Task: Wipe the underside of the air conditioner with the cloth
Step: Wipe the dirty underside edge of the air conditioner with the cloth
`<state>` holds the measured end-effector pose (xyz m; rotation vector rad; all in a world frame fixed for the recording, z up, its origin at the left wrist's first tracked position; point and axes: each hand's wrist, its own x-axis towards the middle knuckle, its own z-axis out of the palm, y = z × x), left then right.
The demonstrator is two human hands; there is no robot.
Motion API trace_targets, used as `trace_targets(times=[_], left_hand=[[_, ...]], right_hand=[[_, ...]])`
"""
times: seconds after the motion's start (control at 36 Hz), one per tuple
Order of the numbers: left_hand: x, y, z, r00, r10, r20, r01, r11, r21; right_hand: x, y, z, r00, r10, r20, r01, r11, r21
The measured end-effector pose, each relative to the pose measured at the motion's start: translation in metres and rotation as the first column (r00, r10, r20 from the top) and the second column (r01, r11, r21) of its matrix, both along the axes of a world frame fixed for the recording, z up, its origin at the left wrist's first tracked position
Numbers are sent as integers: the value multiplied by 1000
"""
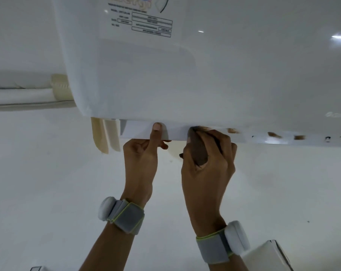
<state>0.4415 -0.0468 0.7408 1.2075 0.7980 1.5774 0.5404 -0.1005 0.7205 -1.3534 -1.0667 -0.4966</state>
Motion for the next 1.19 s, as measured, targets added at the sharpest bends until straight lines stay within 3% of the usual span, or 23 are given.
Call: trace_targets(times=[0.22, 0.36, 0.67, 0.78, 0.94, 1.11, 1.19], left_hand=[[9, 3, -8, 996, 23, 91, -26, 999, 30], [9, 0, -7, 996, 39, 85, -43, 998, 55], [7, -4, -4, 998, 62, 30, -64, 996, 58], [8, -3, -6, 996, 45, 77, -47, 998, 32], [9, -5, -6, 993, 64, 103, -71, 996, 62], [9, -6, -6, 991, 63, 122, -71, 995, 65], [10, -5, -7, 989, 67, 134, -77, 995, 68]], right_hand=[[-3, -9, -14, 988, 36, 151, -22, 995, -96], [17, -11, -18, 998, -57, -17, 55, 995, -79], [1, -21, -1, 993, -113, -24, 115, 990, 87], [7, -3, 10, 997, -63, -49, 65, 997, 39], [4, -13, -3, 992, -29, 124, 36, 998, -51], [9, -7, 12, 994, -104, -10, 104, 995, 6], [-7, -1, 19, 995, -102, -7, 102, 995, -5]])
